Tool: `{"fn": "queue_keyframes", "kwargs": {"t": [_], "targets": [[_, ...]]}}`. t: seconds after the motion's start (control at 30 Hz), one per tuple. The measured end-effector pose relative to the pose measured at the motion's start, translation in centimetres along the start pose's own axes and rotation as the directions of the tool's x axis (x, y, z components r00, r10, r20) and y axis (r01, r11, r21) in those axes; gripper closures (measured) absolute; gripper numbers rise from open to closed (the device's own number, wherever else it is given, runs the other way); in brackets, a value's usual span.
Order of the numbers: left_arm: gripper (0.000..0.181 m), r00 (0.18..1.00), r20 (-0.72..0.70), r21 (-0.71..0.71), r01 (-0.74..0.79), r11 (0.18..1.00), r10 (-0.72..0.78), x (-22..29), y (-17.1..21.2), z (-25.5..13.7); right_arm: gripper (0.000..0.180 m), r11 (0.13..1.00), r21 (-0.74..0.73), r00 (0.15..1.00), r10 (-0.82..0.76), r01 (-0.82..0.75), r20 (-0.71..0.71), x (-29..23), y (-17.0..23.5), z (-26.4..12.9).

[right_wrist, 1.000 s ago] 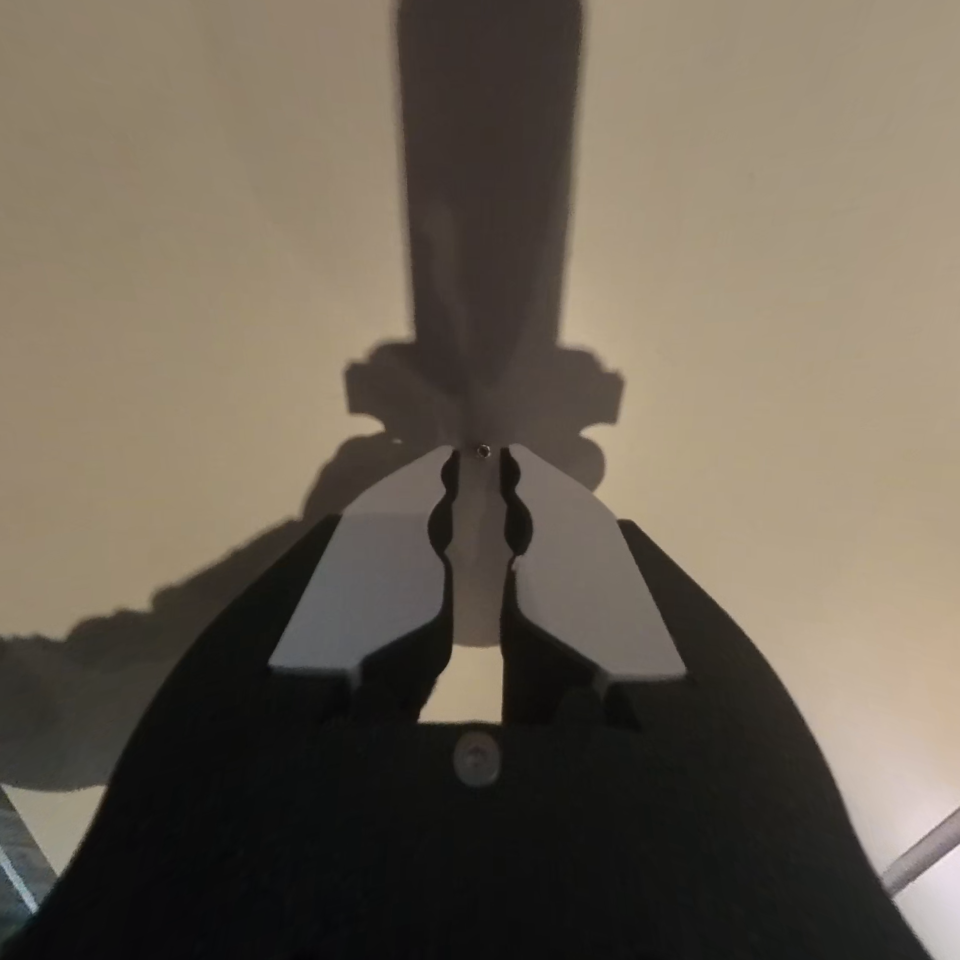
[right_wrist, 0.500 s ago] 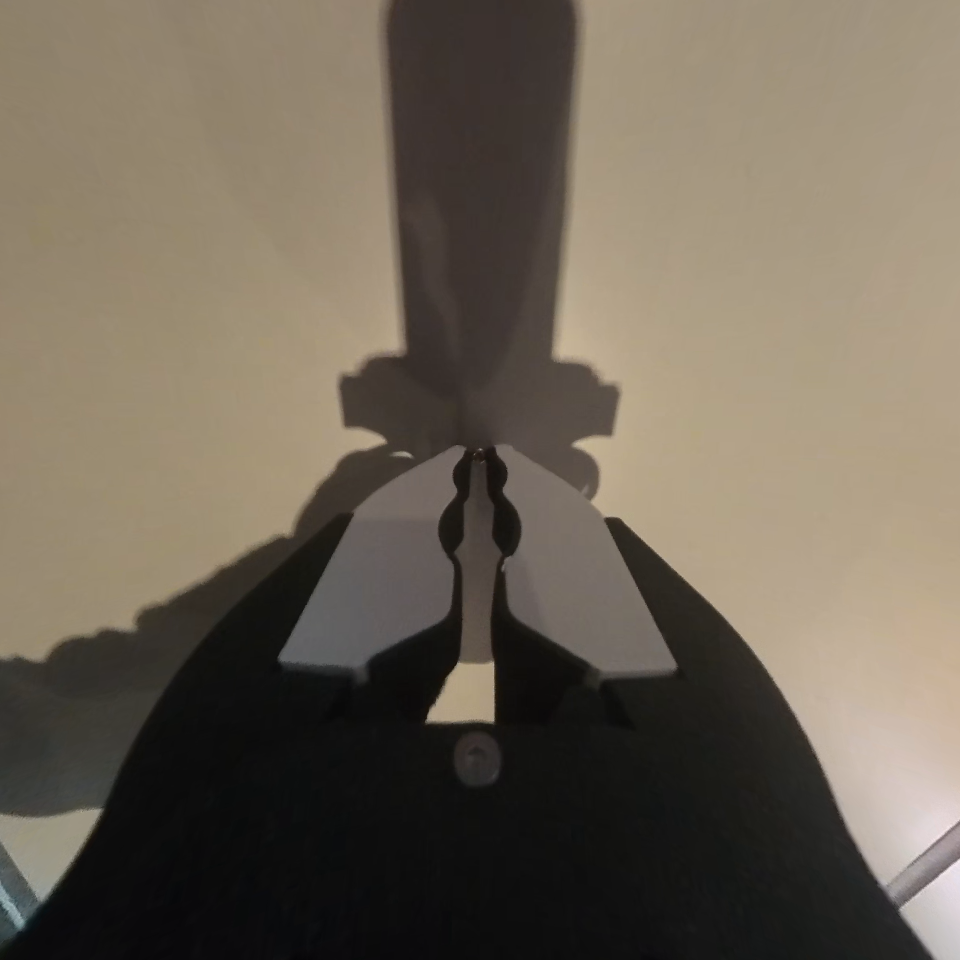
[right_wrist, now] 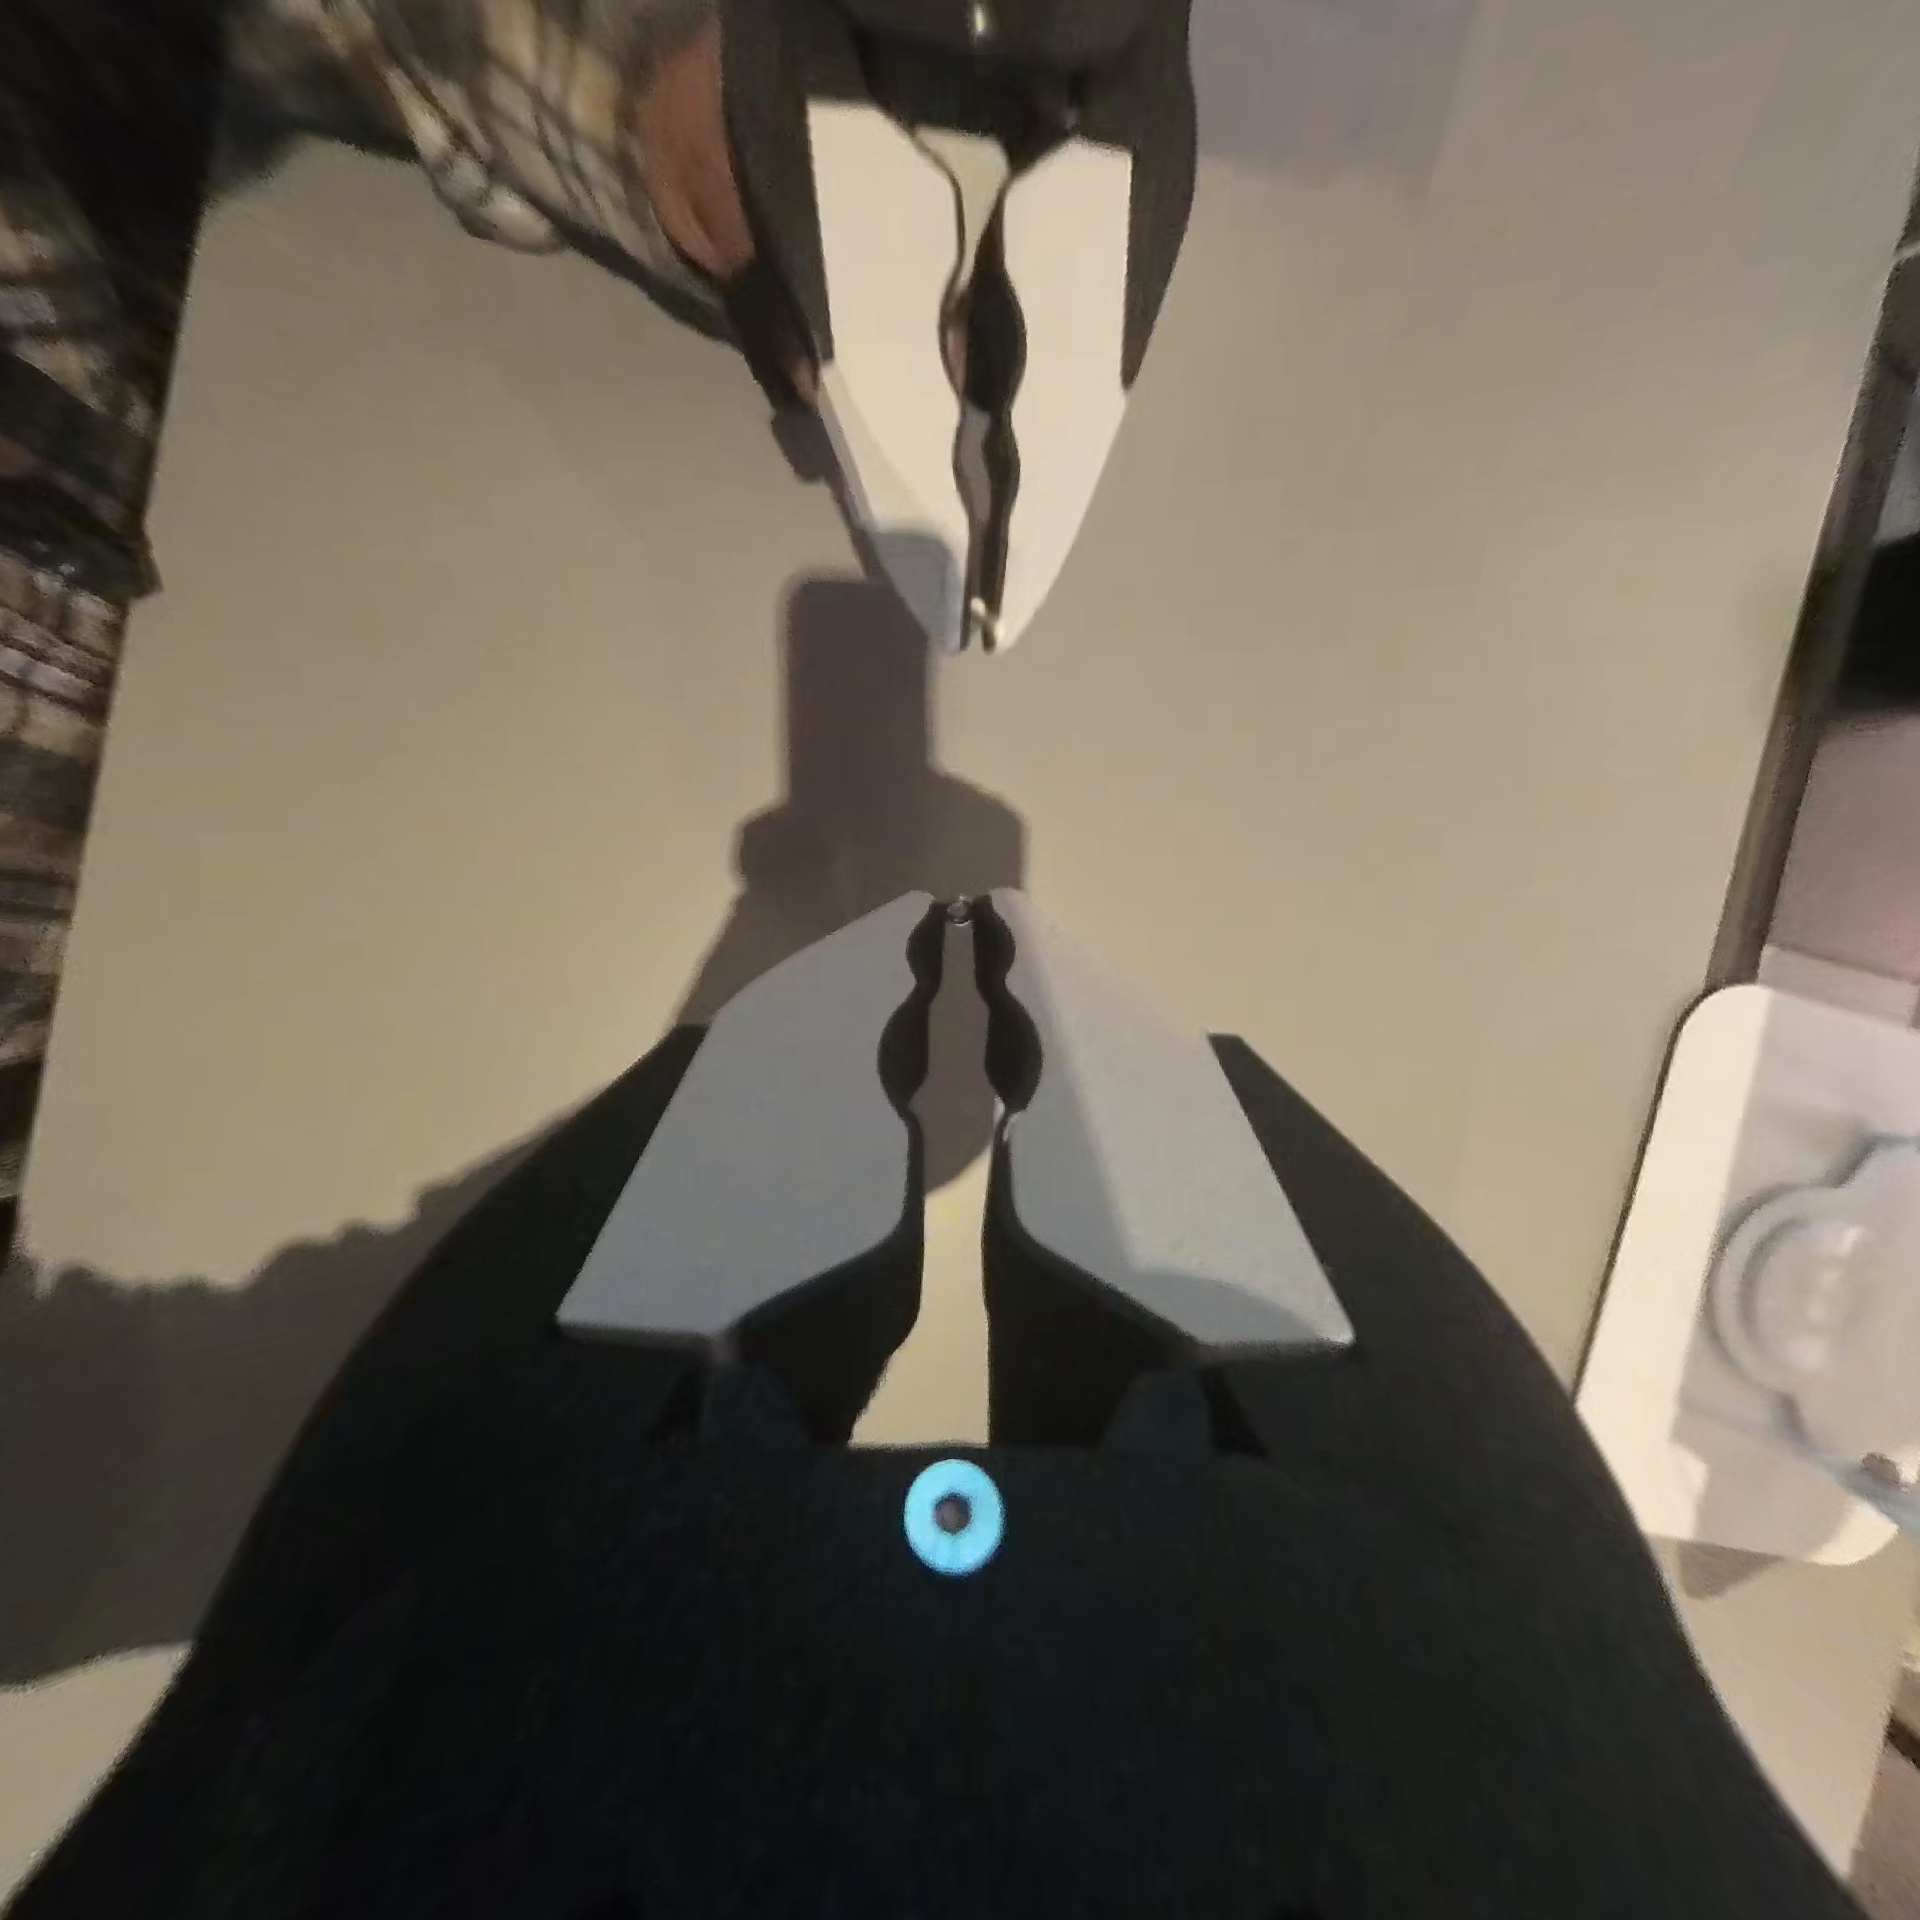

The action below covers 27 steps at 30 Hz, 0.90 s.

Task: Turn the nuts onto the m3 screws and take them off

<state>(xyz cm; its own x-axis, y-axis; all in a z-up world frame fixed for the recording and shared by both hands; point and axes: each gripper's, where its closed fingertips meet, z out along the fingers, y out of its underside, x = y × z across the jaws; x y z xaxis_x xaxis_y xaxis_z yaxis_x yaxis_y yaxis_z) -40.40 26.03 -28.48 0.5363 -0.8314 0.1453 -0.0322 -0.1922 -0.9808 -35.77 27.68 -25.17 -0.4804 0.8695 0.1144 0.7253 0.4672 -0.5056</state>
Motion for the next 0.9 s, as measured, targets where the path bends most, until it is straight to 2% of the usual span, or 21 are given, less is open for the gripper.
{"fn": "queue_keyframes", "kwargs": {"t": [0.03,0.37,0.9], "targets": [[0.177,1.000,-0.005,-0.005,-0.003,1.000,0.003,0.1,0.1,0.1,0.175,1.000,0.001,1.000,-0.005,0.005,0.012,-0.1,-0.5,-0.2],[0.177,1.000,-0.023,-0.020,-0.016,1.000,0.016,0.8,0.3,0.5,0.174,0.998,-0.010,0.995,-0.054,0.055,0.084,-0.5,-3.0,1.6],[0.177,0.999,-0.024,-0.011,-0.023,1.000,0.022,0.9,-0.1,0.5,0.174,0.995,-0.041,0.993,-0.089,0.092,0.076,-0.2,-3.4,2.9]]}}
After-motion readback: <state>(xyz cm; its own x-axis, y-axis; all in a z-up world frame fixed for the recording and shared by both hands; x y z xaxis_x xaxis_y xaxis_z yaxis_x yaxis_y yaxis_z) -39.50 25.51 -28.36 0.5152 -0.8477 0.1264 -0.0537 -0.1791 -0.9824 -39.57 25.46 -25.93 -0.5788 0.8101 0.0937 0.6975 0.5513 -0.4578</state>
